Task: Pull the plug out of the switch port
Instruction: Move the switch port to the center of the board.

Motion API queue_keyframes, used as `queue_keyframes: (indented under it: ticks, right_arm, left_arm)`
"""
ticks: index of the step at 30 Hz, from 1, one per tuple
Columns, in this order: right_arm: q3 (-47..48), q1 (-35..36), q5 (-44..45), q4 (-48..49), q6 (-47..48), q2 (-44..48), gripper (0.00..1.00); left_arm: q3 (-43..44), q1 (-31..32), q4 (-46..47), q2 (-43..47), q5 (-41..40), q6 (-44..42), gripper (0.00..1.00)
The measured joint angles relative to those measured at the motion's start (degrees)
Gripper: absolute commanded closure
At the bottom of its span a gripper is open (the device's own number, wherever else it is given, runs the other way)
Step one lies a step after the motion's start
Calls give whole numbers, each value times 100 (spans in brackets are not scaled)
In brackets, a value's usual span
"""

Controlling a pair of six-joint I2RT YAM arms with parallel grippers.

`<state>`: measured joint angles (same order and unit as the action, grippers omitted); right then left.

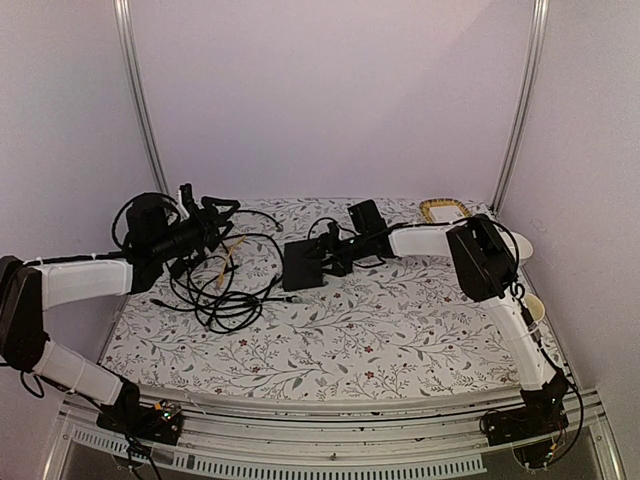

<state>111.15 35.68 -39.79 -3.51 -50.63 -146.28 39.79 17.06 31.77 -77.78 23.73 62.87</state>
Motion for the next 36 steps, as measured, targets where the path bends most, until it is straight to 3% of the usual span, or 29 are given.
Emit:
queue_keyframes:
  ticks: [12,27,36]
  right_arm:
    - [131,599,232,-155,59,-31,31]
    - [-1604,236,997,365,63,1060,25]
    - [-3451,-173,1847,883,20,2240,38]
  left_arm:
    - [463,442,-516,-260,-186,-455,26]
    - [1064,896,-1281,-1016,-234,-1130,26]
    - [1932,1471,-1910,-1853,-125,-1834,27]
